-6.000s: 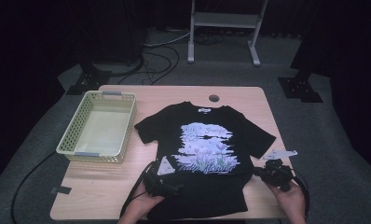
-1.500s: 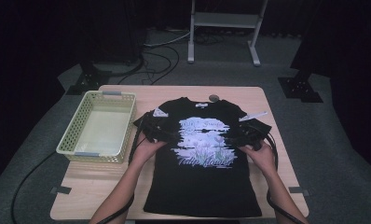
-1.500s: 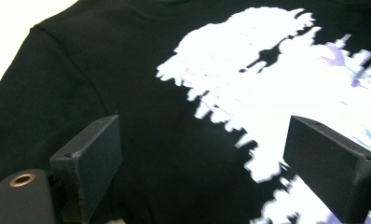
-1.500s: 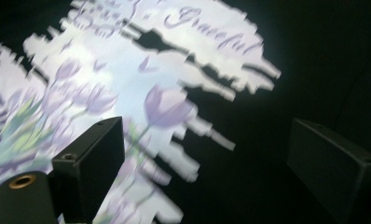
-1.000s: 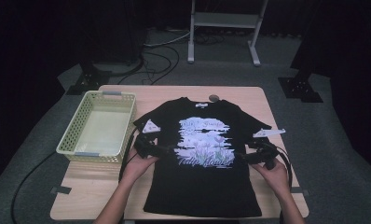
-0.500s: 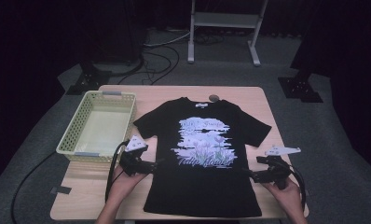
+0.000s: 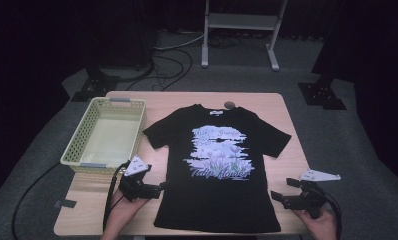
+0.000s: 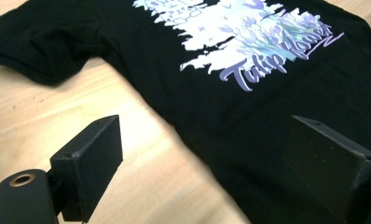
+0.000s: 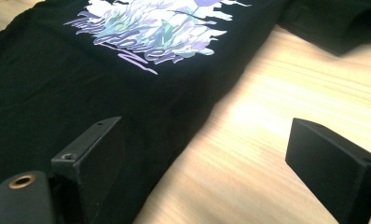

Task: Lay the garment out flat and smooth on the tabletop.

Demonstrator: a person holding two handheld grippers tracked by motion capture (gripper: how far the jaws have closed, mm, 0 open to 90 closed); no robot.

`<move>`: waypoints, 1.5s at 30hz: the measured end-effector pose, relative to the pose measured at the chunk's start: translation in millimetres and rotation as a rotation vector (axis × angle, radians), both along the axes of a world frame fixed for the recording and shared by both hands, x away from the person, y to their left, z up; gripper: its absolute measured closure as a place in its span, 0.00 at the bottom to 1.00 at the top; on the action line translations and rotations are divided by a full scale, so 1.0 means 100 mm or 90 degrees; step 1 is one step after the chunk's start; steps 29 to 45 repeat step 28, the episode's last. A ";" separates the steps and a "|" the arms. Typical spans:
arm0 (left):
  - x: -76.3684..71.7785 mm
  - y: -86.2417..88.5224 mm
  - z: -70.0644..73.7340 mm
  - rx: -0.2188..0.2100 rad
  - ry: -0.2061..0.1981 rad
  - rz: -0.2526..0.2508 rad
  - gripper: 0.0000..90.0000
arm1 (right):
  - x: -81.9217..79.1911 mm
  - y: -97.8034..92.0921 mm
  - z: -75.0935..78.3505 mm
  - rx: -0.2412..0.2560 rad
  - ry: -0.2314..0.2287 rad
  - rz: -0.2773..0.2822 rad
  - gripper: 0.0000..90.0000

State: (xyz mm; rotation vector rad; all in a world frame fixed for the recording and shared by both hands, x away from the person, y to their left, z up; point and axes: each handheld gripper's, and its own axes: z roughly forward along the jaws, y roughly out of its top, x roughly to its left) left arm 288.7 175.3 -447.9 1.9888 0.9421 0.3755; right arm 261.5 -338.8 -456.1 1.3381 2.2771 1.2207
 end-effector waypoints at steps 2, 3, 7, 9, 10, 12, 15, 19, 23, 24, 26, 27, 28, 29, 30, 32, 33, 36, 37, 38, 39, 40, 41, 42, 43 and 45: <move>-0.03 0.01 0.00 0.002 -0.001 0.002 0.12 | -0.05 -0.03 0.02 0.000 -0.005 -0.006 0.13; -0.05 0.02 0.00 0.002 -0.001 0.003 0.12 | -0.06 -0.05 0.02 0.002 -0.008 -0.006 0.13; -0.11 0.05 0.03 0.001 -0.010 0.006 0.12 | -0.14 -0.10 0.03 0.005 -0.011 -0.014 0.13; -0.14 0.06 0.04 -0.001 -0.014 0.008 0.12 | -0.17 -0.13 0.03 0.006 -0.016 -0.017 0.13; -0.16 0.07 0.05 -0.002 -0.017 0.009 0.12 | -0.19 -0.16 0.03 0.008 -0.019 -0.019 0.13; -0.19 0.09 0.06 -0.002 -0.020 0.011 0.12 | -0.23 -0.20 0.03 0.012 -0.019 -0.024 0.13; -0.24 0.13 0.07 0.000 -0.022 0.015 0.12 | -0.30 -0.26 0.02 0.019 -0.021 -0.036 0.13; -0.34 0.20 0.10 -0.006 -0.028 0.023 0.12 | -0.41 -0.35 0.00 0.028 -0.022 -0.052 0.13; -0.45 0.29 0.12 -0.020 -0.034 0.039 0.12 | -0.53 -0.43 -0.05 0.047 -0.022 -0.070 0.13; -0.48 0.31 0.13 -0.026 -0.037 0.043 0.12 | -0.56 -0.45 -0.05 0.055 -0.022 -0.075 0.13; -0.54 0.36 0.15 -0.026 -0.045 0.052 0.12 | -0.61 -0.50 -0.06 0.062 -0.029 -0.088 0.13; -0.57 0.38 0.15 -0.025 -0.048 0.057 0.12 | -0.64 -0.53 -0.07 0.067 -0.032 -0.094 0.13; -0.60 0.41 0.16 -0.028 -0.051 0.062 0.12 | -0.67 -0.56 -0.07 0.073 -0.032 -0.102 0.13; -0.60 0.41 0.16 -0.028 -0.051 0.062 0.12 | -0.67 -0.56 -0.07 0.073 -0.032 -0.102 0.13; -0.60 0.41 0.16 -0.028 -0.051 0.062 0.12 | -0.67 -0.56 -0.07 0.073 -0.032 -0.102 0.13; -0.60 0.41 0.16 -0.028 -0.051 0.062 0.12 | -0.67 -0.56 -0.07 0.073 -0.032 -0.102 0.13; -0.60 0.41 0.16 -0.028 -0.051 0.062 0.12 | -0.67 -0.56 -0.07 0.073 -0.032 -0.102 0.13; -0.60 0.41 0.16 -0.028 -0.051 0.062 0.12 | -0.67 -0.56 -0.07 0.073 -0.032 -0.102 0.13; -0.60 0.41 0.16 -0.028 -0.051 0.062 0.12 | -0.67 -0.56 -0.07 0.073 -0.032 -0.102 0.13; -0.60 0.41 0.16 -0.028 -0.051 0.062 0.12 | -0.67 -0.56 -0.07 0.073 -0.032 -0.102 0.13; -0.60 0.41 0.16 -0.028 -0.051 0.062 0.12 | -0.67 -0.56 -0.07 0.073 -0.032 -0.102 0.13; -0.60 0.41 0.16 -0.028 -0.051 0.062 0.12 | -0.67 -0.56 -0.07 0.073 -0.032 -0.102 0.13; -0.60 0.41 0.16 -0.028 -0.051 0.062 0.12 | -0.67 -0.56 -0.07 0.073 -0.032 -0.102 0.13; -0.60 0.41 0.16 -0.028 -0.051 0.062 0.12 | -0.67 -0.56 -0.07 0.073 -0.032 -0.102 0.13; -0.60 0.41 0.16 -0.028 -0.051 0.062 0.12 | -0.67 -0.56 -0.07 0.073 -0.032 -0.102 0.13; -0.60 0.41 0.16 -0.028 -0.051 0.062 0.12 | -0.67 -0.56 -0.07 0.073 -0.032 -0.102 0.13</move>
